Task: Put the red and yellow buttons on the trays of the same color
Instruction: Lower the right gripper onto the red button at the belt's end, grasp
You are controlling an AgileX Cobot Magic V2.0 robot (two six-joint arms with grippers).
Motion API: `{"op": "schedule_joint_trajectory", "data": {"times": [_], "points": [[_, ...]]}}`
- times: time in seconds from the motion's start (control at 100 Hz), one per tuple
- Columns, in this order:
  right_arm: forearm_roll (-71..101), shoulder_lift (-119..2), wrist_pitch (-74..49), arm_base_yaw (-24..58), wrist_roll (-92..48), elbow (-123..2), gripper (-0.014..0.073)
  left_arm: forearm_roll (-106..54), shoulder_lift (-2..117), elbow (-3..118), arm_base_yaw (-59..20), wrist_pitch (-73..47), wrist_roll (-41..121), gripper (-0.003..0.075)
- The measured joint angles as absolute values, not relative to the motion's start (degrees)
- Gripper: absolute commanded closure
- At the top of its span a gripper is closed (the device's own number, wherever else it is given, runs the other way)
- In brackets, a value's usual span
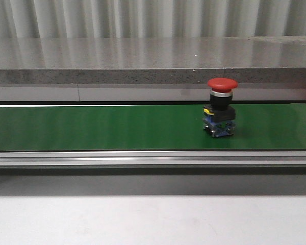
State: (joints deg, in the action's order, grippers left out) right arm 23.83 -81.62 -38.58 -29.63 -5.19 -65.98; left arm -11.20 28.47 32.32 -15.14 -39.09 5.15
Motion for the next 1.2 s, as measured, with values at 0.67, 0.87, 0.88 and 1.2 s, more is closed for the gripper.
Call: {"op": "schedule_joint_trajectory", "data": {"times": [0.67, 0.87, 0.88, 1.2], "points": [[23.7, -78.2, -49.9, -2.6, -12.8, -66.0, -0.0001, -11.2, 28.5, 32.3, -15.1, -39.1, 5.2, 0.074], [23.7, -81.3, -54.1, 2.3, -16.8, -66.0, -0.0001, -11.2, 28.5, 32.3, -15.1, -39.2, 5.2, 0.074], [23.7, -81.5, -54.3, 2.5, -17.2, -66.0, -0.0001, -11.2, 28.5, 32.3, -15.1, -39.2, 5.2, 0.074], [23.4, -86.3, -55.8, 3.6, -24.4, -66.0, 0.0018, -11.2, 28.5, 32.3, -15.1, -39.2, 5.2, 0.074]]}}
